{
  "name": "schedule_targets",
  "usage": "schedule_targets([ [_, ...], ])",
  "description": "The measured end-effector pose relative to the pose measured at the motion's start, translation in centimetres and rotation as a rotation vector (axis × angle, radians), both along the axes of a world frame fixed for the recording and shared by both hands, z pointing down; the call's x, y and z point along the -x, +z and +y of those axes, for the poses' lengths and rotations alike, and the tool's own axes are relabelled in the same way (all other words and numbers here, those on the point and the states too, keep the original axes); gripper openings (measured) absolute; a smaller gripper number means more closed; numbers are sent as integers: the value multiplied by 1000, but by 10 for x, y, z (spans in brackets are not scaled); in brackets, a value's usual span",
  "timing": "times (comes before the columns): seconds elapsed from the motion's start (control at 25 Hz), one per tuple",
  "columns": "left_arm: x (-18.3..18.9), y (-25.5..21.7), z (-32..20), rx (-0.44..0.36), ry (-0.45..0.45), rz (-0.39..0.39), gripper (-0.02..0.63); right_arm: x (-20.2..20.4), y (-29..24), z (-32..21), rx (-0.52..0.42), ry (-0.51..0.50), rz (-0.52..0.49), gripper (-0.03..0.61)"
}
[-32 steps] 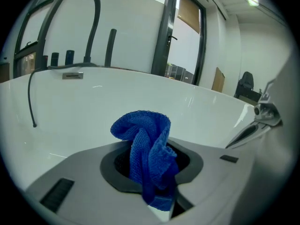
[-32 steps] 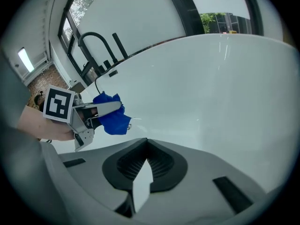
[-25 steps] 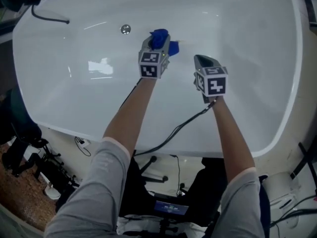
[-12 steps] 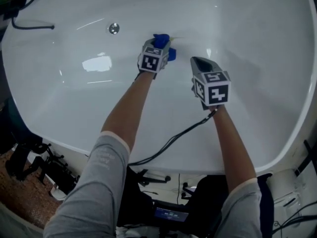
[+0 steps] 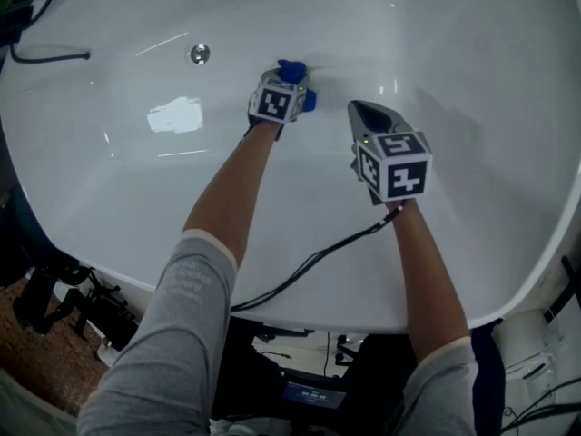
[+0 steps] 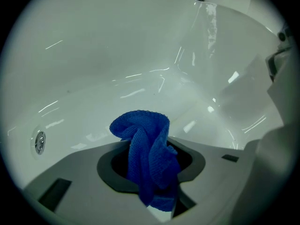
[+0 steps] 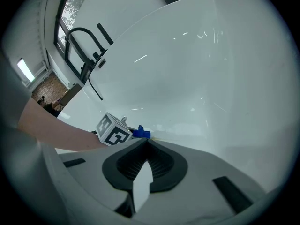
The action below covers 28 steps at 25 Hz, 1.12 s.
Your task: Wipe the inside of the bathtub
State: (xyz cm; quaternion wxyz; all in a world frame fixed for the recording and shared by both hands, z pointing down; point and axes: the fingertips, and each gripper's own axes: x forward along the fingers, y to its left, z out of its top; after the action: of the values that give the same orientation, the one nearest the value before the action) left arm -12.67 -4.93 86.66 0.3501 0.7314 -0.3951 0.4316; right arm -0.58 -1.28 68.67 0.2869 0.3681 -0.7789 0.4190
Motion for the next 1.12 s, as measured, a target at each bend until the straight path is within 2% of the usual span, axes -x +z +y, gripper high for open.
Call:
schedule_targets([
  [0.16,-3,5,0,8,-6,-10,204,5,-3,-2,-1,-3,-23,11],
  [0.4,4,8,-2,3,-24,-65,215,13,-5,-6,1,-5,-47,11],
  [0.44,5,9,-3,3,-27,-69,211,14,-6,-6,1,-4,-51,11],
  [0.48,6,10,-4,0,-30,-73,142,15,-7,-6,1,-3,-54,11],
  [0.56,6,11,-7,-5,-36,-78,110,15,-8,-7,-1,1,-59,11],
  [0.76,0,18,-9,14,-32,-84,95,11,-11,-10,0,14,-69,11],
  [0.88,-2,20,-12,20,-64,-85,91,9,-12,-12,5,25,-71,11],
  [1.0,-7,20,-14,18,-93,-77,89,4,-10,-14,5,27,-40,11],
  [1.12,-22,18,-19,13,-80,-49,89,-5,-7,-18,1,42,-15,11],
])
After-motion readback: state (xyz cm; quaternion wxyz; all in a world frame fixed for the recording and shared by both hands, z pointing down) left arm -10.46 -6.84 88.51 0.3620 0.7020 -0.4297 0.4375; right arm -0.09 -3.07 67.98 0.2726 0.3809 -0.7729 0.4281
